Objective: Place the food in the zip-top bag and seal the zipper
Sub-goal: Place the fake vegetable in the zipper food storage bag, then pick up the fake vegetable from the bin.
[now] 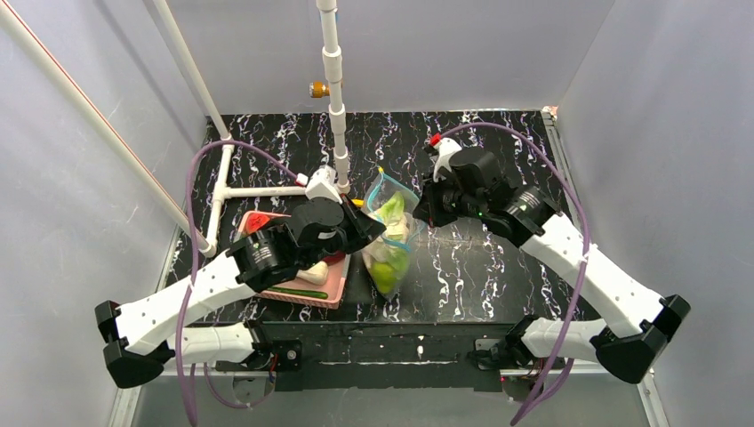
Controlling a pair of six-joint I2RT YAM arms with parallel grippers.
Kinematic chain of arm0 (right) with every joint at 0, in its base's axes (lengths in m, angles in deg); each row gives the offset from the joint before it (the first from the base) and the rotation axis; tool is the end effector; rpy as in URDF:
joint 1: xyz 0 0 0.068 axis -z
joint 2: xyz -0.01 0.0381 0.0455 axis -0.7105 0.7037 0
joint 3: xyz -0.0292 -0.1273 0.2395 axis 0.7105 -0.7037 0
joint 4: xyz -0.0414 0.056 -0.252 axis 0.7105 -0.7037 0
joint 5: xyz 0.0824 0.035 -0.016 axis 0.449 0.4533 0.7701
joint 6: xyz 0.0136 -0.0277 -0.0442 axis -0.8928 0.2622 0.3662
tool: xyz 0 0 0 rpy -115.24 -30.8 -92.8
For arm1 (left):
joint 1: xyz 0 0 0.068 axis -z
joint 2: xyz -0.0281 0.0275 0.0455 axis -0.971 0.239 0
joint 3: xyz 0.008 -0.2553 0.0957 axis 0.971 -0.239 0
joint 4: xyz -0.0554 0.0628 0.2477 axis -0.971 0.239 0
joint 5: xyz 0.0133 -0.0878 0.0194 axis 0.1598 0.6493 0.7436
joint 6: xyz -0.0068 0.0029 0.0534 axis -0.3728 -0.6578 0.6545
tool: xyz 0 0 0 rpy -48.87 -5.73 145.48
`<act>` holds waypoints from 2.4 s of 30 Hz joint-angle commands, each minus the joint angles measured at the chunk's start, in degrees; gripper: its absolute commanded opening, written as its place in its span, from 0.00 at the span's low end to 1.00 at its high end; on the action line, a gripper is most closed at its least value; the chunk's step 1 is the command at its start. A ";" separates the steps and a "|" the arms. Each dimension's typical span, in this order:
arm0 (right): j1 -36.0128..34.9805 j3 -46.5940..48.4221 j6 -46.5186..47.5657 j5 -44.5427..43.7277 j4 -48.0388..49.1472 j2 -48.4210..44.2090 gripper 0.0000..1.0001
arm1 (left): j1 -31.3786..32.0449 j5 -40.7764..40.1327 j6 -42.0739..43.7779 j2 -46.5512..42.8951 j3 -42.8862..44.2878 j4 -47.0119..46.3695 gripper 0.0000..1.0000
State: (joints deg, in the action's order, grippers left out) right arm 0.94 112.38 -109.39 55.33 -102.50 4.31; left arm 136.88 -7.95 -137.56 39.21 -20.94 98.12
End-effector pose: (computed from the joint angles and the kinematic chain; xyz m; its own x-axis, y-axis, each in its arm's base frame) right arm 0.1819 0.1779 0.3876 -0.6183 -0.1223 -0.7764 -0.5215 0.8029 0.2888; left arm 0.1227 -0.1941 0.3878 -0.6759 -0.5466 -0.4944 0.1211 0.5794 -0.8060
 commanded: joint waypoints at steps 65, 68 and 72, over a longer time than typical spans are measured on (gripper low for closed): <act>0.48 -6.51 0.37 10.21 8.49 -7.32 0.01 | -28.01 21.44 67.09 13.40 -2.48 21.72 0.75; 0.48 -6.81 0.07 10.41 8.75 -7.06 0.01 | -28.10 20.69 74.49 19.29 -0.94 23.39 0.72; 0.48 -6.93 0.18 10.02 8.48 -7.19 0.01 | -28.10 20.69 79.83 23.12 -0.31 22.34 0.66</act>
State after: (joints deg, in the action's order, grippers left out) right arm 1.07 105.28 -109.42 64.57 -97.60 -1.61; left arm 109.16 11.06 -69.87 60.93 -22.82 117.29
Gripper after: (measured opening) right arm 0.031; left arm 0.686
